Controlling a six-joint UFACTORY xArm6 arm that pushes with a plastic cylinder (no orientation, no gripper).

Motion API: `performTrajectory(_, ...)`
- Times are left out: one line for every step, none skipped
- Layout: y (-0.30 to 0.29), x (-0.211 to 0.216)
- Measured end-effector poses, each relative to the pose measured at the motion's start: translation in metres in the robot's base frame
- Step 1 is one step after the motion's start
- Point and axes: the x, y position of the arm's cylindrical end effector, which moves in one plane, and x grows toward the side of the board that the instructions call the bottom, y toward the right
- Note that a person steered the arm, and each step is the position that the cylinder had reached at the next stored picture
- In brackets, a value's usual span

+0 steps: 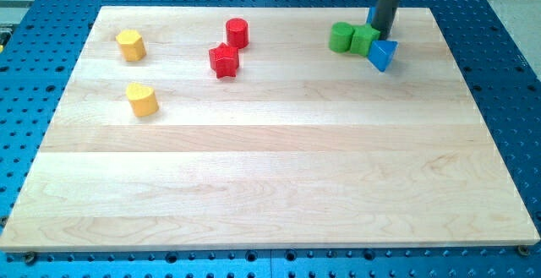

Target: Keep green star at the center

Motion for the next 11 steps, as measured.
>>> performTrajectory(-0.057, 0.026)
performTrajectory(-0.108, 0.09)
performTrajectory(-0.092, 0.079)
performTrajectory(-0.073, 0.041)
performTrajectory(-0.095, 0.04)
performTrajectory(-0.127, 0.076)
performTrajectory(-0.14, 0.113)
performTrajectory(-0.121, 0.084)
performTrajectory(-0.138, 0.083)
performTrajectory(-0.163, 0.125)
performTrajectory(-0.174, 0.153)
